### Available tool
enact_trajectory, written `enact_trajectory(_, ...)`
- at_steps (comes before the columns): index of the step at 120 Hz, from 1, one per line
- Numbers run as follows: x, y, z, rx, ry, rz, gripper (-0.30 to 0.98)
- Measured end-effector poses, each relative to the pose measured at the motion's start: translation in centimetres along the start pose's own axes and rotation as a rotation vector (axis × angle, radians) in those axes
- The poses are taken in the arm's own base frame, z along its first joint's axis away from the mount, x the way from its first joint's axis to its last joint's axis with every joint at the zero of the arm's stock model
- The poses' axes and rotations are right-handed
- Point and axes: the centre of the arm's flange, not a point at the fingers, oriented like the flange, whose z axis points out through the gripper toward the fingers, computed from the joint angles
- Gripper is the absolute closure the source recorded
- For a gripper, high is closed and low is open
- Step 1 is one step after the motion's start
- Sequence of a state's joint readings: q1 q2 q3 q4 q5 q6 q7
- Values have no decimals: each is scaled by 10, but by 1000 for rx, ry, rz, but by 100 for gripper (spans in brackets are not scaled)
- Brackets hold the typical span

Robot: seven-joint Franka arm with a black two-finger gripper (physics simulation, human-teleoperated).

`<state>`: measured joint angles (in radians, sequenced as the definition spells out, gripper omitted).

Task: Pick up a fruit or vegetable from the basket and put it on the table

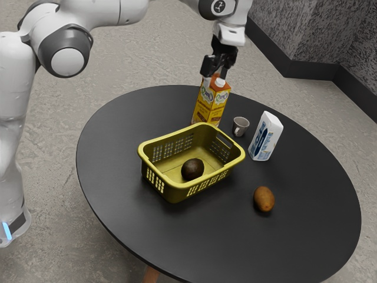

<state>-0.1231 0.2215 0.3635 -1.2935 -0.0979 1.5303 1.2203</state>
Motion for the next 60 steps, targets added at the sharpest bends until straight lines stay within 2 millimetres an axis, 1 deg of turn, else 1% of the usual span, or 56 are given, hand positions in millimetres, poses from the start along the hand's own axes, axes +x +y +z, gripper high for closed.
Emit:
enact_trajectory(13, -6, -2, 0, 0, 2, 71, 0)
enact_trajectory(33, -8, -3, -1, 0, 4, 163, 0)
enact_trajectory(38, -8, -2, -6, 6, 7, 184, 0)
enact_trajectory(42, -8, -1, -17, 25, 12, 201, 0)
enact_trajectory(43, -8, 0, -23, 36, 15, 206, 0)
enact_trajectory(45, -8, 4, -45, 75, 25, 218, 0)
enact_trajectory(48, -10, 19, -91, 155, 45, 242, 0)
enact_trajectory(51, -19, 43, -140, 235, 74, 261, 0)
enact_trajectory(54, -33, 68, -180, 298, 102, 272, 0)
enact_trajectory(57, -46, 86, -207, 335, 120, 276, 0)
enact_trajectory(60, -57, 97, -222, 355, 135, 276, 0)
